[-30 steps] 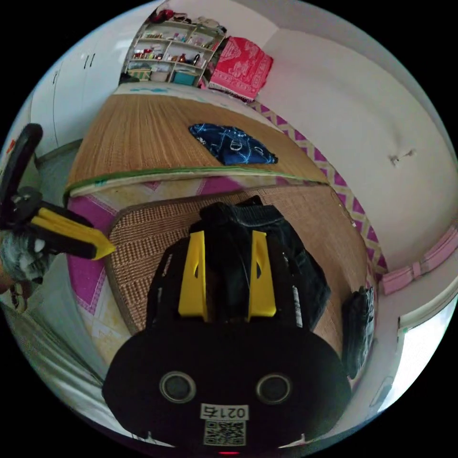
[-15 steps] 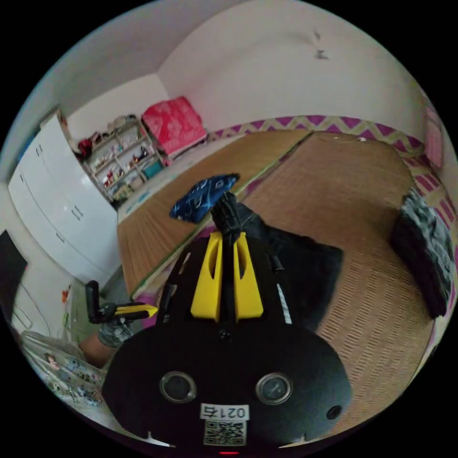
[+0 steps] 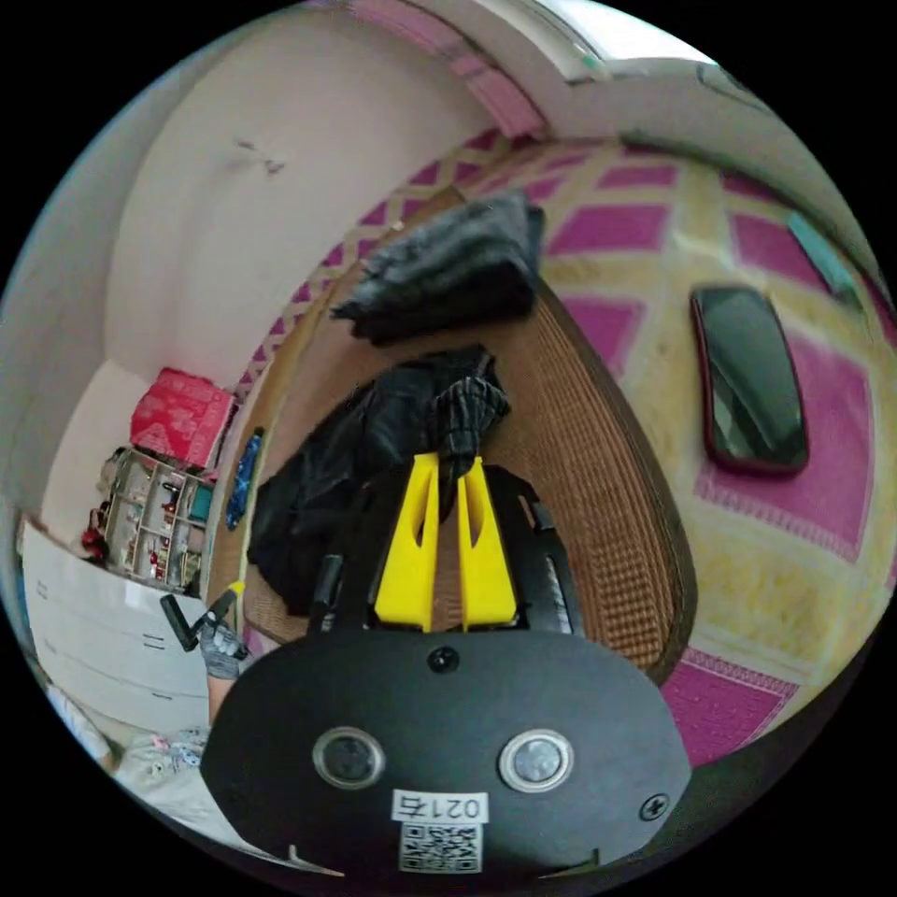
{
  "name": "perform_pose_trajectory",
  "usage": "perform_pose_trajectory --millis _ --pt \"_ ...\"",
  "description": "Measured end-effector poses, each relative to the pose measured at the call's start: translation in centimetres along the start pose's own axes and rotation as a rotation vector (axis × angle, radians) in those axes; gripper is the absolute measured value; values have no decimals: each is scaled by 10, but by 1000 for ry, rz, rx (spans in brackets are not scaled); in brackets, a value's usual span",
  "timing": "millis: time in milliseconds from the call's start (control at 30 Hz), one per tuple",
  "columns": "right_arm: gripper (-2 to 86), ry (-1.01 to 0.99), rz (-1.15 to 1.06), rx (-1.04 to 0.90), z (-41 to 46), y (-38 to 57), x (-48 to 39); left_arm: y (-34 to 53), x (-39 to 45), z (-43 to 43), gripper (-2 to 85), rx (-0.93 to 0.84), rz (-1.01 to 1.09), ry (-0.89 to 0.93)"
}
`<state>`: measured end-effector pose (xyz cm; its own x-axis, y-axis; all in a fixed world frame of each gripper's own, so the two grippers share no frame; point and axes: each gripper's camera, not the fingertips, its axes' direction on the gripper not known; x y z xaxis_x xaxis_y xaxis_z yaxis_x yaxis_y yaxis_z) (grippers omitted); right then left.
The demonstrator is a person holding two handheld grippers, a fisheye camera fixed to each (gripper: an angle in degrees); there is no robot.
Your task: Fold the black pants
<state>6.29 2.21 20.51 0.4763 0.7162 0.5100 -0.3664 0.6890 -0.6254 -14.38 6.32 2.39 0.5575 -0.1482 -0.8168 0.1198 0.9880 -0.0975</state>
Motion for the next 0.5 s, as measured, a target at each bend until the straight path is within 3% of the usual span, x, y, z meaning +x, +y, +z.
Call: perform_pose_trajectory --millis 167,267,333,400,500 --pt "52 -139 84 45 -9 8 31 -22 46 23 19 -37 169 22" --pt "79 47 17 192 -33 19 0 -35 80 36 57 -41 298 42" --pt "71 184 -158 288 -42 27 -42 -44 100 47 64 -40 357 37" --pt "63 215 -301 256 -29 26 -72 -54 118 59 66 -41 396 27" --pt "61 241 -487 60 26 16 -106 -72 143 82 68 -51 448 44"
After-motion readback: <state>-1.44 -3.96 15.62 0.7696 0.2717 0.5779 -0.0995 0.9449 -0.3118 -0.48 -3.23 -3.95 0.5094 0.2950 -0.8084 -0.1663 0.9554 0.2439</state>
